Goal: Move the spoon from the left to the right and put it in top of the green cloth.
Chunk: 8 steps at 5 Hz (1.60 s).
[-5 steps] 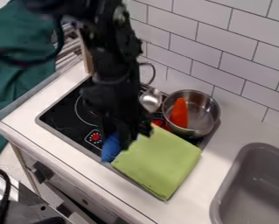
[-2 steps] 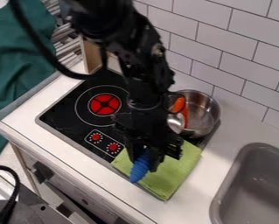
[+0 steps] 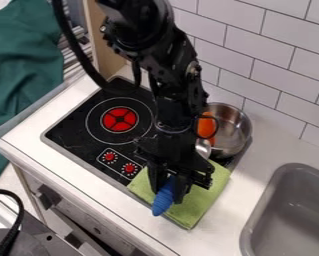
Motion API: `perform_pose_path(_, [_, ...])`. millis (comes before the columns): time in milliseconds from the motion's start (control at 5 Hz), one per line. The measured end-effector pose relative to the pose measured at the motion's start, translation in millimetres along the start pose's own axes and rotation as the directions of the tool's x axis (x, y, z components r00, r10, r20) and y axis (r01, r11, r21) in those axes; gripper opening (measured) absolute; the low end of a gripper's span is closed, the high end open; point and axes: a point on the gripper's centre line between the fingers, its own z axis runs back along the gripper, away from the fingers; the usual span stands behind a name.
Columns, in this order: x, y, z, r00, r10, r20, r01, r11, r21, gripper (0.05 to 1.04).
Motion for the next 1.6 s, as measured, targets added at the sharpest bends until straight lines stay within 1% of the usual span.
perform_pose_path(200, [-5, 2, -3, 1.000, 0.026, -0.009, -0.026, 1.000, -0.003, 0.385])
perform_pose_path(400, [-5, 2, -7, 0.999, 0.030, -0.016, -0.030, 0.999, -0.018, 0.461])
perform_pose_path(600, [-3, 1, -8, 0.999, 0.004, -0.042, -0.005, 1.000, -0.023, 0.779])
perform_pose_path(800, [-5, 1, -8, 0.999, 0.009, -0.051, -0.010, 1.000, -0.020, 1.008])
perform_pose_path(1000, [-5, 4, 4, 0.999, 0.017, -0.039, -0.017, 1.000, -0.001, 1.009])
perform_pose_path(1200, [0, 9, 48, 0.996, 0.028, 0.083, -0.032, 0.999, 0.043, 1.005])
perform_pose_path(1400, [5, 17, 63, 0.988, 0.001, 0.154, -0.007, 0.999, 0.036, 1.005])
perform_pose_path(1600, [7, 26, 56, 0.992, 0.020, 0.128, -0.021, 1.000, 0.007, 1.005])
